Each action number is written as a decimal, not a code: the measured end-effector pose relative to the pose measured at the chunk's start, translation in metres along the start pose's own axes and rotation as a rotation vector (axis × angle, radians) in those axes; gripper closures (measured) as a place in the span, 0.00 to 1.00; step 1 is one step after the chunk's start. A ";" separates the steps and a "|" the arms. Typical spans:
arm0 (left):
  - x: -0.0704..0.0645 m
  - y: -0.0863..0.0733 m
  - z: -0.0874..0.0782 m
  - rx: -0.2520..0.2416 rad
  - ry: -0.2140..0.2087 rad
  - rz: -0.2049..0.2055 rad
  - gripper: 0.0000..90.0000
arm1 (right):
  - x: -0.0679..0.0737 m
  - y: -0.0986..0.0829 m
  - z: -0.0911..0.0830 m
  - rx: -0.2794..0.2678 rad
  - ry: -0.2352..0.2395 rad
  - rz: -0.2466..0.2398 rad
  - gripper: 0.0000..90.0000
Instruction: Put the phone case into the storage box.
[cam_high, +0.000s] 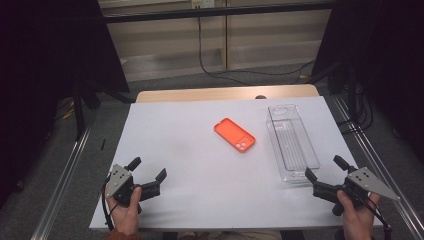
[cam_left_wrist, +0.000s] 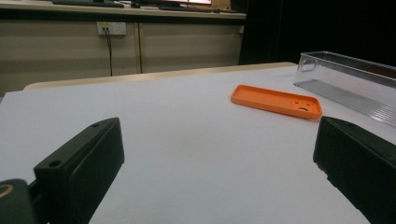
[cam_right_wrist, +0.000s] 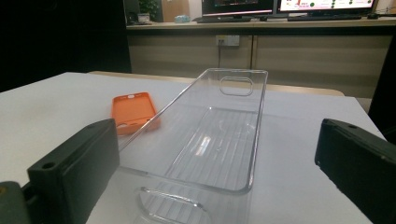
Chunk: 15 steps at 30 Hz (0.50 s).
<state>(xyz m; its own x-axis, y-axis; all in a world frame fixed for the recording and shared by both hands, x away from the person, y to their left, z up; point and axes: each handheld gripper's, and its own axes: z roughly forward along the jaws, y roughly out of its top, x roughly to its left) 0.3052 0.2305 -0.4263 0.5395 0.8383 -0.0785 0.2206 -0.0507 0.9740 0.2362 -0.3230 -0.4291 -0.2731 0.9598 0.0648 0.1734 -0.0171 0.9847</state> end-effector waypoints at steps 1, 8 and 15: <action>0.000 0.000 0.001 -0.002 -0.002 -0.003 0.02 | 0.000 0.000 0.000 0.003 0.003 0.001 0.00; -0.002 0.002 0.005 0.013 -0.044 -0.009 0.03 | 0.000 0.000 -0.001 0.003 0.008 0.001 0.00; -0.005 0.003 0.010 -0.004 -0.075 -0.020 0.03 | 0.002 0.000 -0.001 0.004 0.017 -0.002 0.00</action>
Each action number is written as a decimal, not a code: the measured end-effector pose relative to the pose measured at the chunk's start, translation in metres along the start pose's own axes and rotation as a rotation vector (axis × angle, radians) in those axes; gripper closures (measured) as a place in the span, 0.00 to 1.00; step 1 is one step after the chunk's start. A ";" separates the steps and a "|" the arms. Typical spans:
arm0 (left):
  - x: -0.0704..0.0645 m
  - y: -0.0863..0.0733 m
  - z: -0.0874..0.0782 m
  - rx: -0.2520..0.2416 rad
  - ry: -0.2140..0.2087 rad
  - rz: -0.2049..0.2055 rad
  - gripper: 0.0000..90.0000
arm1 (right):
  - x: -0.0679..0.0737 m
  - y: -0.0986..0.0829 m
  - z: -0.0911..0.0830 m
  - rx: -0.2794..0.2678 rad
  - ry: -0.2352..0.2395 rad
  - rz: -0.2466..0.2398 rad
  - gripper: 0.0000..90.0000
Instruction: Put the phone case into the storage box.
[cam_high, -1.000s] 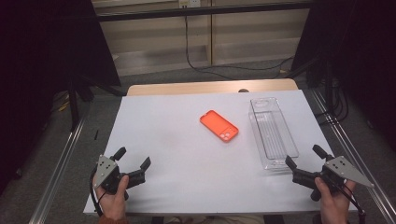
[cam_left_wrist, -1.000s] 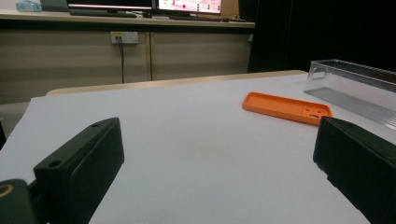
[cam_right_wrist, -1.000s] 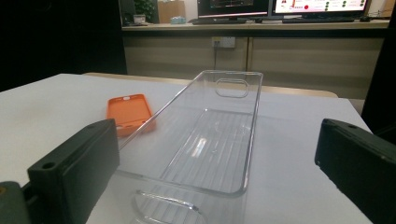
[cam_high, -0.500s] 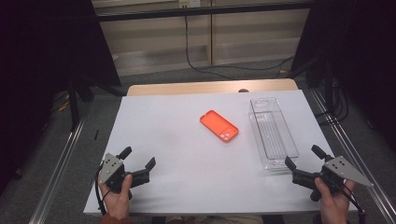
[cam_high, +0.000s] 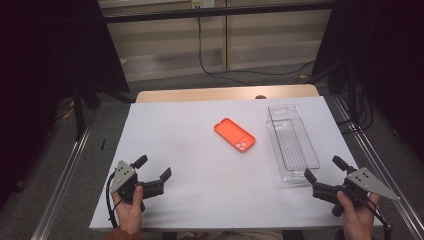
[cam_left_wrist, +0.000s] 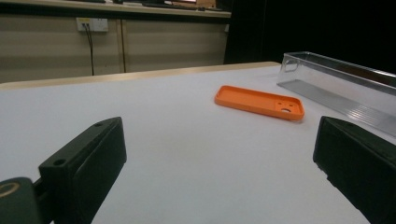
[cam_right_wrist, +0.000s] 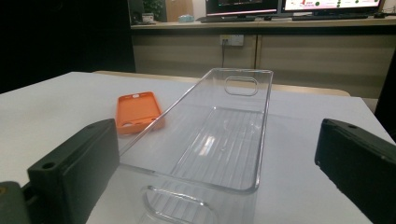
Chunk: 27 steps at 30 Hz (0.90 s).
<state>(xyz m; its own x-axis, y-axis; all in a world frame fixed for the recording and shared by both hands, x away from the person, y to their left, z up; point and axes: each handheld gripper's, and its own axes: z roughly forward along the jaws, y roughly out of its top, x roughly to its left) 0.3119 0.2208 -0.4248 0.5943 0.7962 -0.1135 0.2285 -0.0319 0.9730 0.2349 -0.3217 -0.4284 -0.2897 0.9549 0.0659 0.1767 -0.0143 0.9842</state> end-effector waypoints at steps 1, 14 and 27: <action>-0.001 0.000 0.001 0.000 -0.012 0.001 0.03 | 0.000 0.000 0.000 -0.001 0.001 -0.002 0.00; -0.009 0.004 0.011 -0.006 -0.085 0.024 0.03 | 0.001 0.000 0.000 0.003 0.004 -0.009 0.00; -0.018 0.010 0.028 -0.013 -0.122 0.043 0.03 | 0.001 0.000 0.000 0.004 0.005 -0.007 0.00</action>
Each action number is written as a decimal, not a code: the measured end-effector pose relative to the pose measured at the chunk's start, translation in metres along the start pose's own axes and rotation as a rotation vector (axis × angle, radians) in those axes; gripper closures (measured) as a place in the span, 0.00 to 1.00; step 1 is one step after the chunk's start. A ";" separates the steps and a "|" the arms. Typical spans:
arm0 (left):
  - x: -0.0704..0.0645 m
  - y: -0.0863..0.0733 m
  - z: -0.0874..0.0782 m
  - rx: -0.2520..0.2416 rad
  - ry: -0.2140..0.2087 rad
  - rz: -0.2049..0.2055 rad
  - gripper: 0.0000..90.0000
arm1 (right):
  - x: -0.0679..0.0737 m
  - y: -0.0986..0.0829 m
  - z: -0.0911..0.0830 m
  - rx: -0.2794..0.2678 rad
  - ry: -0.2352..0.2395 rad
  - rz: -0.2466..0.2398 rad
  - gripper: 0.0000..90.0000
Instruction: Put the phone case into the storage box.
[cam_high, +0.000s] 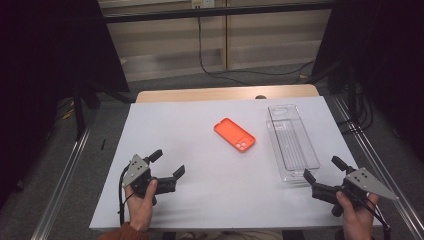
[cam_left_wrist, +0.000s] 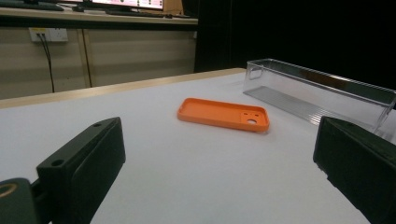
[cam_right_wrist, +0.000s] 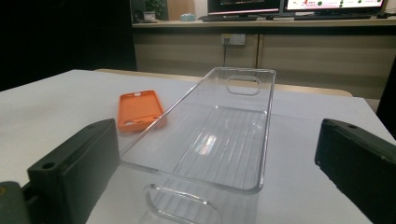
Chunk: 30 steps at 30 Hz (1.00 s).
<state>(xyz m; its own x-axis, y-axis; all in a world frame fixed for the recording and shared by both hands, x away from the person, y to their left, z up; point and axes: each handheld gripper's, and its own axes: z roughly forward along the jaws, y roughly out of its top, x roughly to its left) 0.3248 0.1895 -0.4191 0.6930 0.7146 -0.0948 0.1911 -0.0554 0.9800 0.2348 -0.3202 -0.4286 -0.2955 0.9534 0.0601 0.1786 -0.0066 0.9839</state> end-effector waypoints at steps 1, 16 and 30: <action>-0.001 0.001 0.002 -0.008 -0.004 -0.007 0.02 | 0.000 0.000 0.000 0.001 0.001 0.000 0.00; -0.005 0.006 0.026 -0.001 -0.002 0.006 0.02 | 0.000 0.000 0.000 0.004 0.003 0.000 0.00; -0.009 0.015 0.048 -0.018 -0.012 0.032 0.01 | 0.000 0.000 0.000 0.003 0.000 -0.001 0.00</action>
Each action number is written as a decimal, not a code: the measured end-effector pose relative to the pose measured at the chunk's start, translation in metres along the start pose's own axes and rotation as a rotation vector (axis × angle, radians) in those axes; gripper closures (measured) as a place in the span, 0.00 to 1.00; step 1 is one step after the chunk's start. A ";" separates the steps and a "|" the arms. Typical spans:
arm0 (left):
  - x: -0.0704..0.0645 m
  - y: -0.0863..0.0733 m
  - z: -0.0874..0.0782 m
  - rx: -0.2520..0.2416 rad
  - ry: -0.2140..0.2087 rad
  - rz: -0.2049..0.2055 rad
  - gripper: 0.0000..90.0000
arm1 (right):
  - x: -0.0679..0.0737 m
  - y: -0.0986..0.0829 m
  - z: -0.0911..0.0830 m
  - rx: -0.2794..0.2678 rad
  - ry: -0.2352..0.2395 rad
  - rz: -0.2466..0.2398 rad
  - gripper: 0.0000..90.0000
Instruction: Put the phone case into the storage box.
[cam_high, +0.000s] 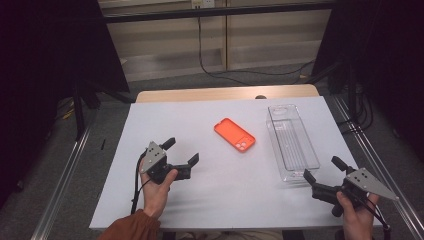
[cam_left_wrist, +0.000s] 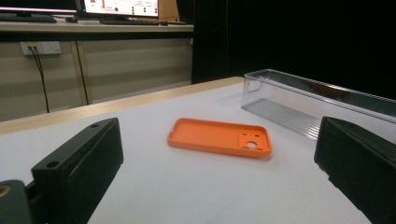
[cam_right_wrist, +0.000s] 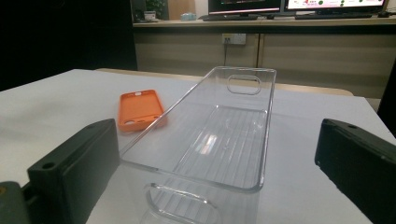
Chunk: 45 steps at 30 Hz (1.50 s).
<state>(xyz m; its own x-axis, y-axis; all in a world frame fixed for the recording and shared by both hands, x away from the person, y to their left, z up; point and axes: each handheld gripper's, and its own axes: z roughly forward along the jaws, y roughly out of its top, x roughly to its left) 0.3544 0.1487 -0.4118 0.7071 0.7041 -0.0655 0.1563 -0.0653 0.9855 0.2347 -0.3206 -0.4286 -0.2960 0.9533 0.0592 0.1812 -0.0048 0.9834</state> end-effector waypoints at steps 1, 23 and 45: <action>0.000 0.001 0.003 0.006 -0.004 0.004 0.01 | 0.000 0.000 0.000 0.000 0.001 0.001 0.00; -0.001 0.014 0.048 -0.012 -0.059 0.032 0.01 | 0.000 0.000 0.000 0.002 0.003 0.002 0.00; -0.002 0.022 0.084 -0.028 -0.081 0.048 0.02 | 0.000 0.000 0.000 0.002 0.004 0.002 0.00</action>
<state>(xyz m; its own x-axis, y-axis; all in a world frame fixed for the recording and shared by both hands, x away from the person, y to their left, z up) 0.4144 0.0861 -0.4026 0.7669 0.6411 -0.0298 0.1028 -0.0768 0.9917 0.2343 -0.3207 -0.4286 -0.2991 0.9522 0.0623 0.1843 -0.0064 0.9828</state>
